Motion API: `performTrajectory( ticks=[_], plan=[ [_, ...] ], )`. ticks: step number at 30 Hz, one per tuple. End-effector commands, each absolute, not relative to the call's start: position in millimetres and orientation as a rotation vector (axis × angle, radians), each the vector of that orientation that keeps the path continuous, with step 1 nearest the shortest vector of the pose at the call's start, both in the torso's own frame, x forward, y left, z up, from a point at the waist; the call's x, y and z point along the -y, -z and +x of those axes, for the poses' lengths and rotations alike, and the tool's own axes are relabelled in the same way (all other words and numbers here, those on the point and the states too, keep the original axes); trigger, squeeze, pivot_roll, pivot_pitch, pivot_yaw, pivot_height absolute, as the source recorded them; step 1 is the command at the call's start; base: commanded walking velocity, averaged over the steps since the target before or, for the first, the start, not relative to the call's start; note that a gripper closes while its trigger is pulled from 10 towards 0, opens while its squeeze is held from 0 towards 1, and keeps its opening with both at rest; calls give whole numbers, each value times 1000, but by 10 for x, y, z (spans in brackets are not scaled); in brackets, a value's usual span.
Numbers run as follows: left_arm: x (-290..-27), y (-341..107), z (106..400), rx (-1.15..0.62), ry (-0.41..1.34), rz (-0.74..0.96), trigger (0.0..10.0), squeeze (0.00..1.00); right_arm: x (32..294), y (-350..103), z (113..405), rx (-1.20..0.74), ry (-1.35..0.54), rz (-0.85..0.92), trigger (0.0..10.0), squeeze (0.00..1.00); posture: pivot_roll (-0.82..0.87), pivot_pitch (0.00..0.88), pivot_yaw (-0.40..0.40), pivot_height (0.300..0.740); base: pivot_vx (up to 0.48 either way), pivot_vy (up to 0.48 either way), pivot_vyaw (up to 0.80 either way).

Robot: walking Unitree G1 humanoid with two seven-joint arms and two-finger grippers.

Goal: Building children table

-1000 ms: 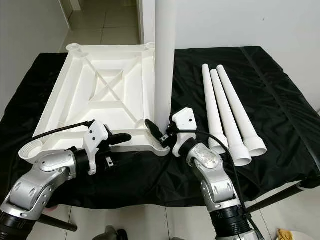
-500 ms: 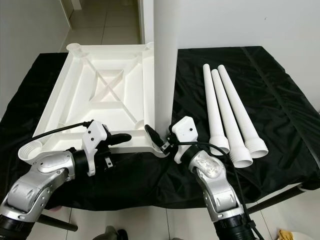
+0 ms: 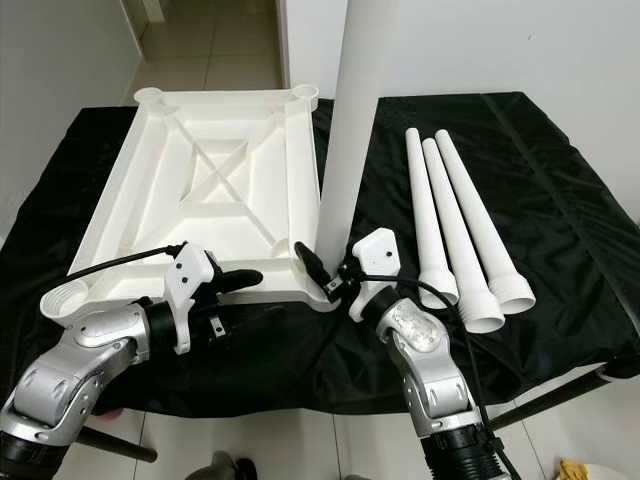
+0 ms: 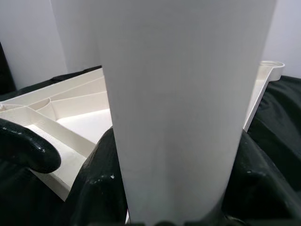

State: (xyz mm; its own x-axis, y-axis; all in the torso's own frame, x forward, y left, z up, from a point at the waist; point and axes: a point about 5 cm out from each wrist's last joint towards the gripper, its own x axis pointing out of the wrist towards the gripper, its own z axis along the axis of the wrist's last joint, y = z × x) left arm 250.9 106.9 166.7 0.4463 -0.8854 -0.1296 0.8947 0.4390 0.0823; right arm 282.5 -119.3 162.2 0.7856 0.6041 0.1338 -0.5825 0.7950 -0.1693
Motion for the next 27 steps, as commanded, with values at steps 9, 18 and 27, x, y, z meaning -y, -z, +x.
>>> performTrajectory(
  ticks=[9,18,27],
  plan=[
    [-1099,-1678,2466,-80,1091,152,10000,0,1332,-1012,2894,-215,-613,-123,10000,0,-33,144,62,740,0,0,0],
    [-1101,-1677,2456,-80,1089,150,10000,0,1382,-926,2901,-257,-573,-72,10000,0,-32,142,59,740,0,0,0],
    [-1085,-1686,2454,-78,1097,150,10000,0,1456,-896,2950,-294,-517,-7,10000,0,-36,136,62,740,0,0,0]
  ],
)
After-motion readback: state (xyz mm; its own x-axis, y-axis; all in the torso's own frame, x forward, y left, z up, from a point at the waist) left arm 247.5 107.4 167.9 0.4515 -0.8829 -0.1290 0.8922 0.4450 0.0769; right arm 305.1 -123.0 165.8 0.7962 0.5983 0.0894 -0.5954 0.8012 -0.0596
